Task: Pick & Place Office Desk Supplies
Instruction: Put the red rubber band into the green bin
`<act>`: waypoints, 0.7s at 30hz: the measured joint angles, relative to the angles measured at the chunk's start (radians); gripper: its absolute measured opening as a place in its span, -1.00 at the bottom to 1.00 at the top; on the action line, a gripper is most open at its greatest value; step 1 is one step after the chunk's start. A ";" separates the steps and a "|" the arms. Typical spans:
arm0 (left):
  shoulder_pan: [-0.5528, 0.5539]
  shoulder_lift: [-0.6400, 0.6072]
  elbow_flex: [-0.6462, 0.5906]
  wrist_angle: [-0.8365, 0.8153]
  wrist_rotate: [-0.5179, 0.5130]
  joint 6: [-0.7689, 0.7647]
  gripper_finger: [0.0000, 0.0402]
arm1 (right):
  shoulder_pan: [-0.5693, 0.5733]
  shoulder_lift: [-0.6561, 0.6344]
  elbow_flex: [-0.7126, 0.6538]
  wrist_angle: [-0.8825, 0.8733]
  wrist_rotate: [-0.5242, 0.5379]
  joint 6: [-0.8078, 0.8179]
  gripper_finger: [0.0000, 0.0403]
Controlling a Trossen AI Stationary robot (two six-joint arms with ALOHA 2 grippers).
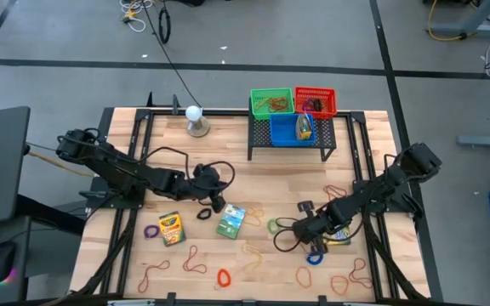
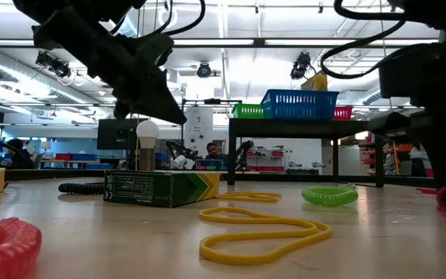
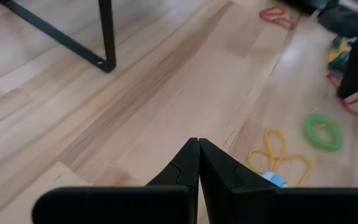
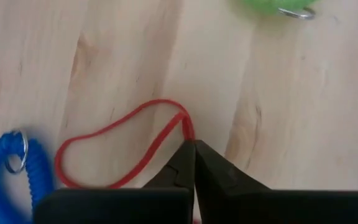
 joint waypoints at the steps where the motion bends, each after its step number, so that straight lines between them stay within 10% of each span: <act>1: 0.000 0.000 0.000 0.011 0.003 0.000 -0.95 | 0.000 -0.007 0.001 -0.001 0.013 0.017 -0.98; 21: 0.048 0.000 0.000 0.310 0.250 0.088 -0.52 | -0.111 -0.076 0.244 0.002 0.310 0.088 -0.99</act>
